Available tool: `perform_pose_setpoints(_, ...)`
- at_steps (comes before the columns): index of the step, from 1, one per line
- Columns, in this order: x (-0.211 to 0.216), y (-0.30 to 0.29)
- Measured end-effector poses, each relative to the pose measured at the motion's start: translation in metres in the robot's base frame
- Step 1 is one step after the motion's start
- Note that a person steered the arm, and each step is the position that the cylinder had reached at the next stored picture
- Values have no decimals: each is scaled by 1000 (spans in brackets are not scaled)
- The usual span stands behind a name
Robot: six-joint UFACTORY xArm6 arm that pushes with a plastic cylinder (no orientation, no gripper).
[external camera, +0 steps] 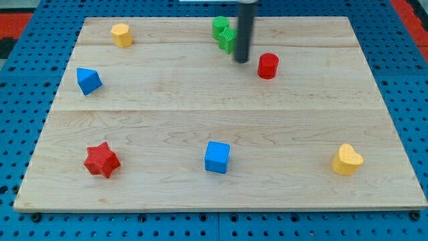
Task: Push the red circle diagonally to the hexagon
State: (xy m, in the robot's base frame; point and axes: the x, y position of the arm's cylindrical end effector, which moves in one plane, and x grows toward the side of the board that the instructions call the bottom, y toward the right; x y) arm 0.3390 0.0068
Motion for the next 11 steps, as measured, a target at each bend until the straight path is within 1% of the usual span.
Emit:
perform_pose_setpoints(1, 11, -14)
perform_pose_setpoints(2, -35, 12)
perform_pose_setpoints(3, -33, 121)
perform_pose_setpoints(4, 8, 123)
perform_pose_setpoints(5, 39, 2)
perform_pose_setpoints(6, 18, 26)
perform_pose_setpoints(7, -35, 17)
perform_pose_setpoints(8, 2, -72)
perform_pose_setpoints(9, 32, -77)
perform_pose_setpoints(10, -19, -81)
perform_pose_setpoints(11, -49, -10)
